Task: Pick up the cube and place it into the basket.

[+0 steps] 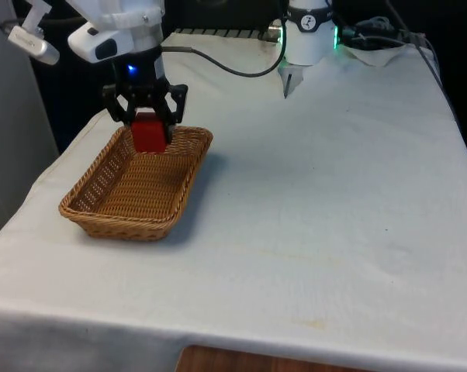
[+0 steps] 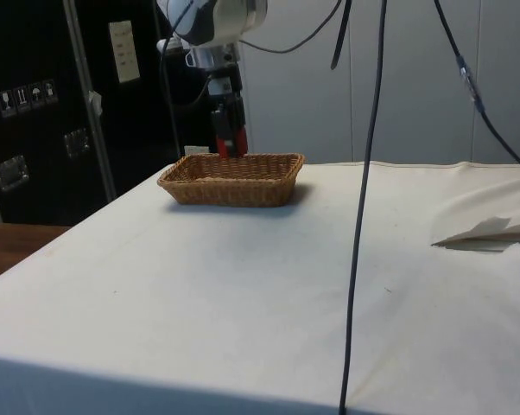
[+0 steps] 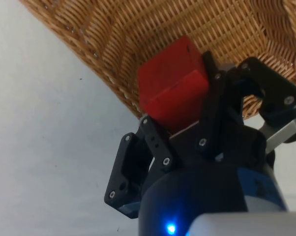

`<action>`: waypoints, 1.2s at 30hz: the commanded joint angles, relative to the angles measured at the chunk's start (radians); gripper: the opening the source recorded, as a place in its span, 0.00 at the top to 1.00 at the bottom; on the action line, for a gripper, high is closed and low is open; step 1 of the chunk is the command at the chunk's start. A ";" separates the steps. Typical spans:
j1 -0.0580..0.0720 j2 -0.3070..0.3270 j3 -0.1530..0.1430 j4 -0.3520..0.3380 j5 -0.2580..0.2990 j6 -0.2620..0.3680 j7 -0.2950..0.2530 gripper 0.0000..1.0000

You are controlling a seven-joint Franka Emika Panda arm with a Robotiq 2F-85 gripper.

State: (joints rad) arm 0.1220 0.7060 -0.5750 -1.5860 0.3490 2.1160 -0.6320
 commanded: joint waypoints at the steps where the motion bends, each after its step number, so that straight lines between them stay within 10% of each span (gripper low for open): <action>1: -0.001 0.005 0.001 0.001 0.003 0.008 0.001 1.00; 36: 0.002 0.093 0.001 -0.001 0.004 0.087 0.026 1.00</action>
State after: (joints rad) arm 0.1240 0.7950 -0.5740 -1.5870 0.3510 2.1910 -0.6100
